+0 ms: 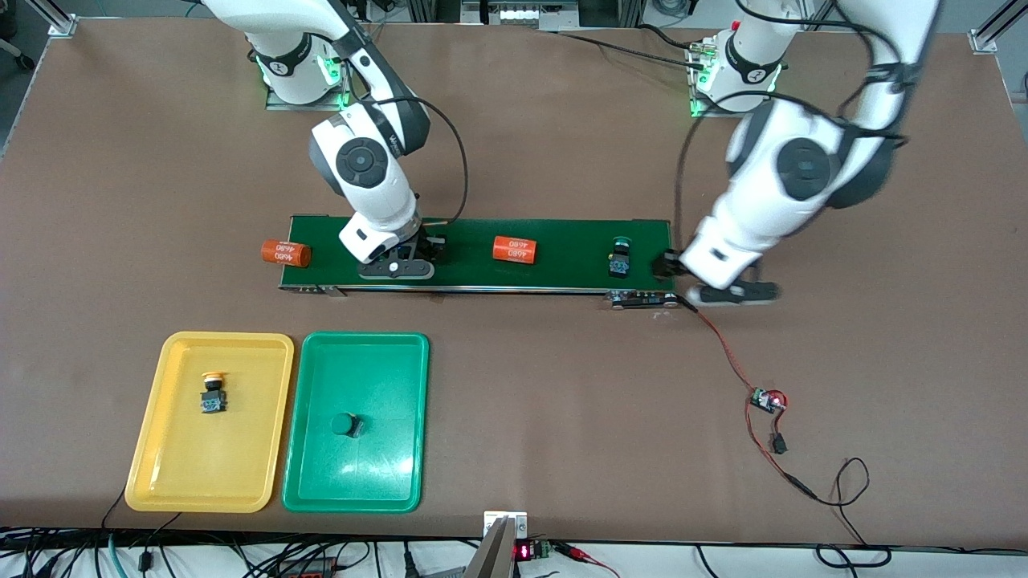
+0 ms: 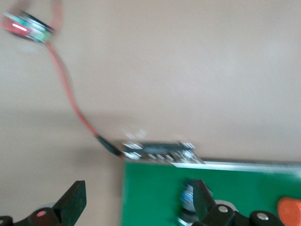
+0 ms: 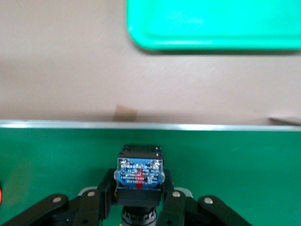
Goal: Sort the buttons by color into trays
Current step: 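Carry the button to the yellow tray and release it with the right gripper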
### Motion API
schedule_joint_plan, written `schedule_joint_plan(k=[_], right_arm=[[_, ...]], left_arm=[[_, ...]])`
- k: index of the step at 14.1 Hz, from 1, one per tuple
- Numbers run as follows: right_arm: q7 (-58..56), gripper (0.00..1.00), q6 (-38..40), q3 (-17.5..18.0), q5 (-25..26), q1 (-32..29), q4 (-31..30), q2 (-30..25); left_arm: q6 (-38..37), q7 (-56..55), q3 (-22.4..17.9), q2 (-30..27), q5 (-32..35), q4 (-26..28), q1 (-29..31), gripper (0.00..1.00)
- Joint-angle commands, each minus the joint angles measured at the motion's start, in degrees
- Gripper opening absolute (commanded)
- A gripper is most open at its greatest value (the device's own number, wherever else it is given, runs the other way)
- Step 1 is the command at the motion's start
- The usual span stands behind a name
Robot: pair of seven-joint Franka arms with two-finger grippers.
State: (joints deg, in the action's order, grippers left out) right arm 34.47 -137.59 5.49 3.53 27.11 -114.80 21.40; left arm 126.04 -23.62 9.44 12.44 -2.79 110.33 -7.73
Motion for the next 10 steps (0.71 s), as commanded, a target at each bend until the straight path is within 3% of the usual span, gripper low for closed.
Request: schedule_joint_plan(k=[1, 3, 5, 10], right_arm=[[-6.2, 0.11, 2.9, -2.5, 0.9, -2.8, 3.3, -0.5], [-8.5, 0.11, 2.9, -3.9, 0.9, -5.7, 5.0, 0.0], [-14.3, 0.11, 2.9, -4.1, 0.9, -10.8, 7.4, 1.1], [-27.9, 0.11, 3.6, -4.0, -0.1, -22.3, 17.7, 8.2]], left_arm=[[-6.0, 3.4, -4.1, 0.3, -0.4, -6.3, 1.4, 1.00], [-6.2, 6.1, -4.3, 1.6, -0.5, -7.6, 6.3, 1.00], [-8.0, 10.5, -7.4, 1.5, -0.4, -11.1, 7.6, 1.00], [-28.3, 14.3, -8.6, 3.9, -0.3, -28.4, 11.1, 1.00]])
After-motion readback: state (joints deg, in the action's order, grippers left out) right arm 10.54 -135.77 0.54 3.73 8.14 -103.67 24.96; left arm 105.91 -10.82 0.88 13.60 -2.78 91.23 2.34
